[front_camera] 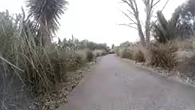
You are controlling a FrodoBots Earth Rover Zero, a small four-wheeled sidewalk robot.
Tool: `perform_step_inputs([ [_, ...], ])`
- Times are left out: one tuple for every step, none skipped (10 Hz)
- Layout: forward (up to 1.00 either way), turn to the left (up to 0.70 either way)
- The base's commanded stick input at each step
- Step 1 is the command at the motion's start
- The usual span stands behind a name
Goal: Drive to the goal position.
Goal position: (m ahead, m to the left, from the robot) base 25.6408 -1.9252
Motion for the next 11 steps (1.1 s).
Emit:
perform_step_inputs([
  [0.7, -0.35],
  [0.7, -0.35],
  [0.7, -0.35],
  [0.7, -0.28],
  [0.7, -0.17],
  [0.7, -0.05],
  [0.7, 0.0],
  [0.7, 0.0],
  [0.7, 0.0],
  [0.7, -0.31],
  [0.7, -0.18],
])
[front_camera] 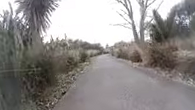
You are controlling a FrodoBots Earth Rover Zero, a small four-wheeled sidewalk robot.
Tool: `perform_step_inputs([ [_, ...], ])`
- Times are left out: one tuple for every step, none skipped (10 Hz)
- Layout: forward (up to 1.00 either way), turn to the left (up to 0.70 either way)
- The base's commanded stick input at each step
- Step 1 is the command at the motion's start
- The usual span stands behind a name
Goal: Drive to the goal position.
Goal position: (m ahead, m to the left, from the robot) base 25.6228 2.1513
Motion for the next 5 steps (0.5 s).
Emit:
perform_step_inputs([
  [0.7, -0.06],
  [0.7, 0.0],
  [0.7, 0.0],
  [0.7, 0.0],
  [0.85, 0.0],
])
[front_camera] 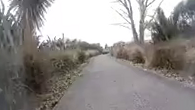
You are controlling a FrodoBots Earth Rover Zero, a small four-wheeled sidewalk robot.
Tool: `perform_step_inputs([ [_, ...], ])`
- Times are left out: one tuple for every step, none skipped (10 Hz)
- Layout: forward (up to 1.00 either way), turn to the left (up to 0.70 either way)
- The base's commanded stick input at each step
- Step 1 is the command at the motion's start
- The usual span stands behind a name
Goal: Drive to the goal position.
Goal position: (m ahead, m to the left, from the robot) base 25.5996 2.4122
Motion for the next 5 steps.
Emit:
perform_step_inputs([
  [0.85, 0.0],
  [0.85, 0.0],
  [0.85, 0.0],
  [0.85, 0.0],
  [0.85, 0.0],
])
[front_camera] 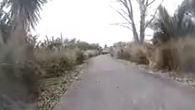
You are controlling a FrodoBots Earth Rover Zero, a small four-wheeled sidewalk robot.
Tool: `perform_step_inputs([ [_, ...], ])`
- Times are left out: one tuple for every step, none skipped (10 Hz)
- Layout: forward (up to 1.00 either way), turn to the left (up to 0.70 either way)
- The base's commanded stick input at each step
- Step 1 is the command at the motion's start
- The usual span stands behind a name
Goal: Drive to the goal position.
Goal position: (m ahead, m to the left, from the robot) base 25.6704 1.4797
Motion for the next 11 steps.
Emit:
perform_step_inputs([
  [0.85, 0.0],
  [0.85, 0.0],
  [0.85, -0.34],
  [0.85, -0.34],
  [0.85, -0.34],
  [0.85, 0.0],
  [0.85, 0.0],
  [0.85, 0.0],
  [0.85, 0.0],
  [0.85, 0.0],
  [0.85, 0.0],
])
